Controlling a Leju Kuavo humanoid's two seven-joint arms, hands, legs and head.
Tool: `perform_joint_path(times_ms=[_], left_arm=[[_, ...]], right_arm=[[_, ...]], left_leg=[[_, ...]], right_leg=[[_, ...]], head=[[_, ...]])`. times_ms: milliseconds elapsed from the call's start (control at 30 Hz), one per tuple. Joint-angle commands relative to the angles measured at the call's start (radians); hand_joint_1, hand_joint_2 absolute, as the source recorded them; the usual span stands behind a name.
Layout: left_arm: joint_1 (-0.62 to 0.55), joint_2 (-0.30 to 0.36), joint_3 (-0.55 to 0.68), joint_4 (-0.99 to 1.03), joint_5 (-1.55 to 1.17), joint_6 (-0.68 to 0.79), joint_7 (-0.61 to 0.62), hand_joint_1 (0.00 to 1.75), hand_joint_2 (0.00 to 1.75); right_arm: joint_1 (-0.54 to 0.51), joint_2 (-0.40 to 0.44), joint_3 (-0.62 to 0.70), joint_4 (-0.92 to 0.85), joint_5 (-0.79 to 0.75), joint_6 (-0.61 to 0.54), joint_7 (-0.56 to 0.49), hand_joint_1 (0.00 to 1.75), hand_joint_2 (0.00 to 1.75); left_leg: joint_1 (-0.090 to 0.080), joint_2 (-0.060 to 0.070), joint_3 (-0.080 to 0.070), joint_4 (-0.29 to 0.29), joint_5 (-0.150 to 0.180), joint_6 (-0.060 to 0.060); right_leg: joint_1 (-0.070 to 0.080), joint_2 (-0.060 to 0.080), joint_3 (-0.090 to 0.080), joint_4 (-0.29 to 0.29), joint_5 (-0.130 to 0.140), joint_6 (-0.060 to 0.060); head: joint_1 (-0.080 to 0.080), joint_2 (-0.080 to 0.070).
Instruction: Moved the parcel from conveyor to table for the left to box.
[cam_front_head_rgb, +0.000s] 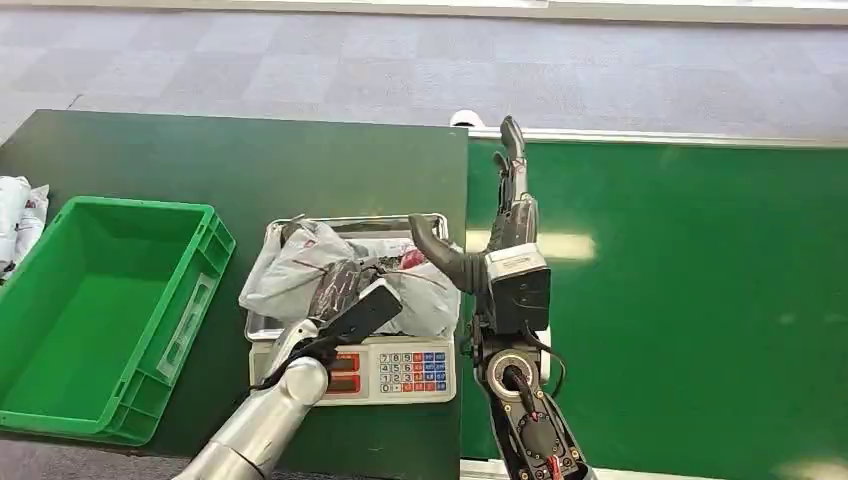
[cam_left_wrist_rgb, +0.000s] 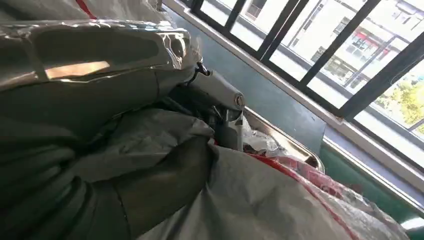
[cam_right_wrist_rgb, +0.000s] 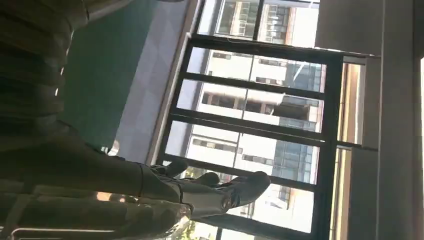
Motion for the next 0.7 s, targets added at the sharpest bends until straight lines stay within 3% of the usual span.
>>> perform_joint_path(times_ms=[33,100,400,700], left_arm=[[0.007,0.001,0.042,0.039,0.064,0.031,-0.063,1.75,1.75],[0.035,0.002,0.062,-0.045,0.123,0.072,-0.131,1.75,1.75],[0.193,0.056,0.062,-0.573,0.205,0.192,-0.176,1.75,1.75],[0.230,0.107,0.159,-0.711,0.181,0.309,-0.185,1.75,1.75]], right_arm=[[-0.022,-0.033,-0.005,0.025,0.003,0.003,0.005,0.00,1.75],[-0.022,-0.033,-0.006,0.025,0.004,0.007,0.005,0.00,1.75],[-0.015,-0.043,-0.015,0.061,0.013,-0.022,-0.019,0.00,1.75],[0.013,-0.055,-0.032,0.065,0.013,-0.036,-0.033,0.00,1.75]], left_leg=[[0.000,0.000,0.002,-0.001,0.000,0.001],[0.000,0.001,0.001,-0.001,0.000,0.001],[0.001,0.003,-0.001,0.000,-0.001,0.001],[0.000,0.002,0.000,-0.001,0.000,0.001]], right_leg=[[0.001,-0.001,0.002,-0.001,0.000,-0.001],[0.000,0.000,0.001,-0.001,0.000,-0.001],[0.001,0.002,-0.001,-0.001,0.000,-0.002],[0.001,0.002,-0.001,-0.001,0.000,-0.001]], head=[[0.000,0.000],[0.000,0.000],[0.000,0.000],[0.000,0.000]])
